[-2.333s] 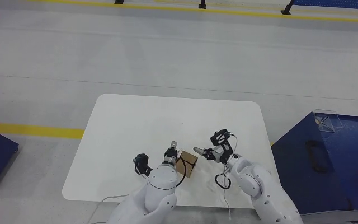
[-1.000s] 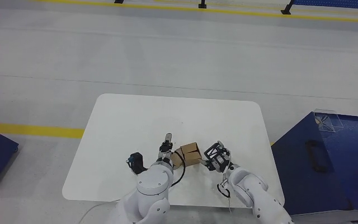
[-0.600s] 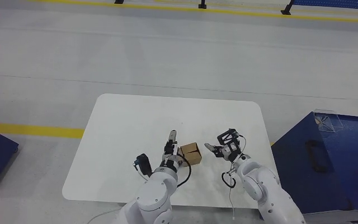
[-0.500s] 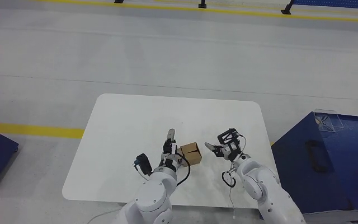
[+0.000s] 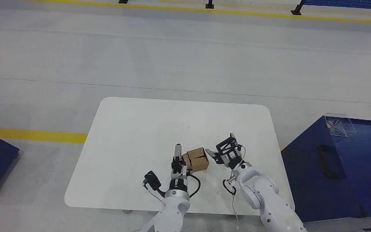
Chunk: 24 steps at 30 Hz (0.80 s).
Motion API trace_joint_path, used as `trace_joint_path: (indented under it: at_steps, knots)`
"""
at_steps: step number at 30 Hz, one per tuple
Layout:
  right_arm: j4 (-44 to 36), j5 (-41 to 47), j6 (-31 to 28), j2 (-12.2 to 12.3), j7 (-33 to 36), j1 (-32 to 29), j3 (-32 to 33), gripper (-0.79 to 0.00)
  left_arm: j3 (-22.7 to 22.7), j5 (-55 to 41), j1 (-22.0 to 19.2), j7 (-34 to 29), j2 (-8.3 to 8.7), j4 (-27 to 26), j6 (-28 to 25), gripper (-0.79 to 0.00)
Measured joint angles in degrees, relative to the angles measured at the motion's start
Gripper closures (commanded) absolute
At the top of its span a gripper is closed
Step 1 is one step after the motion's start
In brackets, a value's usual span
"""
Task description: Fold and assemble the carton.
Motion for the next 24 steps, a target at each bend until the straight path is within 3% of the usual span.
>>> trace_joint_path:
  at_steps: [2,6,16,24]
  knots:
    - [2.5,0.3,1.0,-0.7,-0.3,1.7,-2.1,-0.785,0.9,0.1,0.3,0.5,-0.73,3.9,-5.6,-0.785]
    - [6.2,-1.5,1.5,-1.5,0.4,4.0,-5.5,-0.785,2.2,-3.1,-1.0,1.3,-2.47,9.9,-10.1,-0.785]
    - [8.9,-4.7,2.6,-2.5,0.8,5.2,-7.9,-0.785,4.0,-4.5,-8.2,5.1,-7.11,24.4,-10.7,-0.785]
    - [8.0,-5.7,2.8,-2.7,2.7,4.7,-7.6,-0.785,3.2,-6.0,-10.4,4.6,-9.5,29.7,-11.2,-0.785]
